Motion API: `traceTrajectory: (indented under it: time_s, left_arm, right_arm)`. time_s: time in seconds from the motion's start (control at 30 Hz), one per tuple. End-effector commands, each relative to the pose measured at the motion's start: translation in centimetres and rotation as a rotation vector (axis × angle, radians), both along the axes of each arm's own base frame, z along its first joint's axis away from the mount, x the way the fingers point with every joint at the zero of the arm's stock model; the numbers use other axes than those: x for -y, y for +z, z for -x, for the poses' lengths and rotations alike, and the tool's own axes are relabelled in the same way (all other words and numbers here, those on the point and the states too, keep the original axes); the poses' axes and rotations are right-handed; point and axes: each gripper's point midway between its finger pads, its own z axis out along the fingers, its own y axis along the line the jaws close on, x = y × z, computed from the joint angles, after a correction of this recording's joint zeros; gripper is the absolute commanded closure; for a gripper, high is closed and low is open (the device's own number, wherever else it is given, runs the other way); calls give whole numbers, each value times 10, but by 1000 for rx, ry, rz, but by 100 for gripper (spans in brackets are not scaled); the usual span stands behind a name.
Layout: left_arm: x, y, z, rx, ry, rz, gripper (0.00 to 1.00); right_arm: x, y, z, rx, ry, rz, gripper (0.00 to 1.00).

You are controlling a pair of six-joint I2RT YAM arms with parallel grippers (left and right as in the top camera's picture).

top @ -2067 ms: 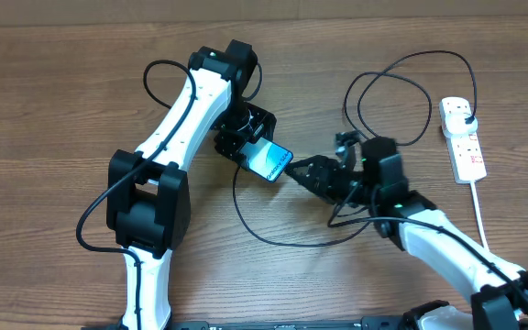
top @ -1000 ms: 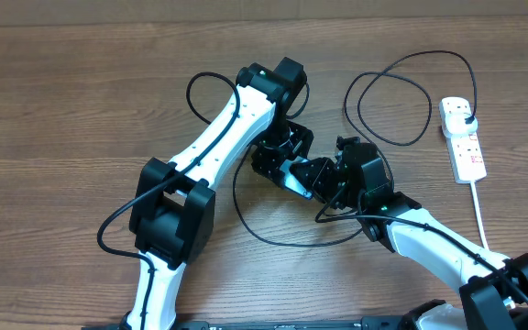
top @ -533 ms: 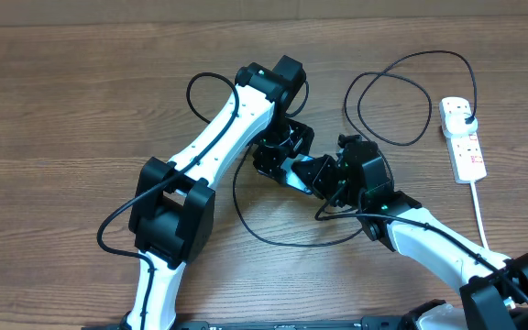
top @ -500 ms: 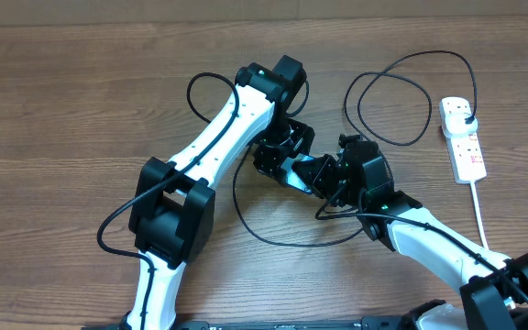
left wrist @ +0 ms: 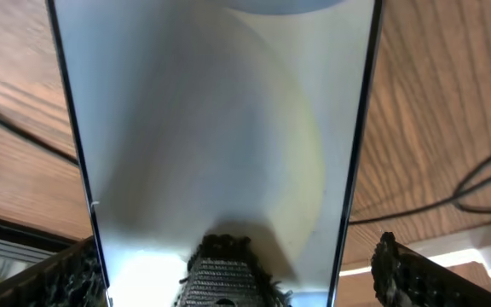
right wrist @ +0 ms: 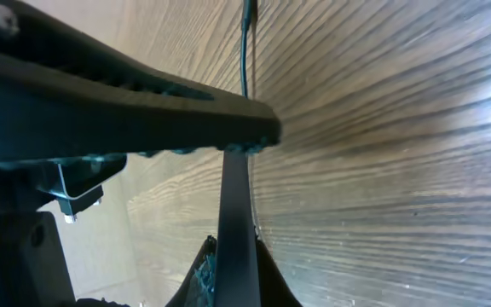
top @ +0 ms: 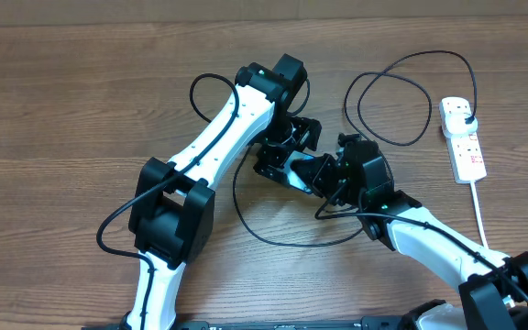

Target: Plug charger to phone and switch on socket

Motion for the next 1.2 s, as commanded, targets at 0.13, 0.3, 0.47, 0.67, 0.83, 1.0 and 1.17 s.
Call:
traceTrajectory:
  time_s: [0.13,0.3,0.47,0.67,0.83,1.0,1.17]
  left_arm:
    - [10,12,-19,168,-197,110,0]
    - [9,26,-31,240,-308,271,0]
    - [18,62,-47,424,-480,599,1]
    - [20,114,-62,631,-564,936,0]
    - [24,134,-70,705,-580,1033,0]
    - [28,143,-78,689,-535,1055,5]
    - [31,148,-89,709,-510,1043,10]
  right_arm:
    - [17,10,-10,-17,-18,-59,96]
    - [38,14,-16,-31,-59,-80,96]
    - [68,36,-29,8,-137,-125,96]
    - [101,80,-48,135,-287,-167,96]
    - [110,115,-64,200,-361,-209,96]
    - [114,141,-76,205,-450,-295,96]
    - [124,168,-87,270,-528,-378,96]
